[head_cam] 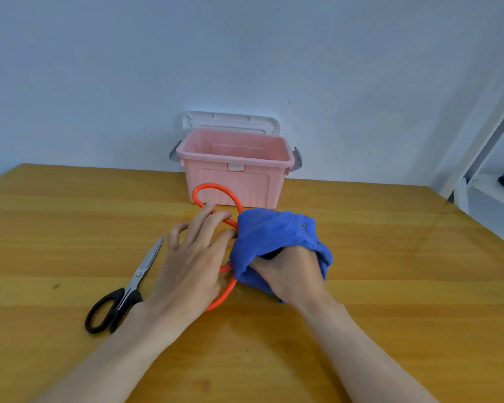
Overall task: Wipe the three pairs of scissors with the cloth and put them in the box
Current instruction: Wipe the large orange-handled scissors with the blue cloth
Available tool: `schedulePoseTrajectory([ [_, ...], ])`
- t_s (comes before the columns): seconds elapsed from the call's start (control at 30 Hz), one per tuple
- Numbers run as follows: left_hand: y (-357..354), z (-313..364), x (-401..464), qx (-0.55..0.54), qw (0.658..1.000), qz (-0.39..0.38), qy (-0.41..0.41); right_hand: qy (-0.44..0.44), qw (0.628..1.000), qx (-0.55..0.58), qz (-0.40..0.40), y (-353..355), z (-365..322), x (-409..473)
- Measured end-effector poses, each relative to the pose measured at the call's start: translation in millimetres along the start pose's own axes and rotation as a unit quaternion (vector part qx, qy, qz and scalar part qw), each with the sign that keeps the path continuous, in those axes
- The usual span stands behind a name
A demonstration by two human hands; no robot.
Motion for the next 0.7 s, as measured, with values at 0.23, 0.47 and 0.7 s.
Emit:
schedulePoseTrajectory([
  [0.23, 3.4, -1.2, -0.2, 0.025, 1.000, 0.011, 0.006, 0.001, 0.998, 0.029, 0.049, -4.9, 7.6, 4.6],
  [0.47, 0.2, -8.4, 1.5, 0.033, 0.999, 0.013, 0.023, -0.048, 0.995, 0.063, 0.064, -3.3, 16.5, 8.3],
  [0.7, -6.7, -36.1, 1.0, -0.158, 0.978, 0.000, 0.137, -0.072, 0.975, 0.172, 0.123, 46.3, 27.4, 17.1],
])
Point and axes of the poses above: each hand's wrist, its own x-axis towards the middle knuckle, its own y-axis out of the back of the hand, z = x × y, the point moved 7 cm from there along x, towards the middle knuckle, and after that the axes turned 6 degrees about x, right-handed, at the moved point
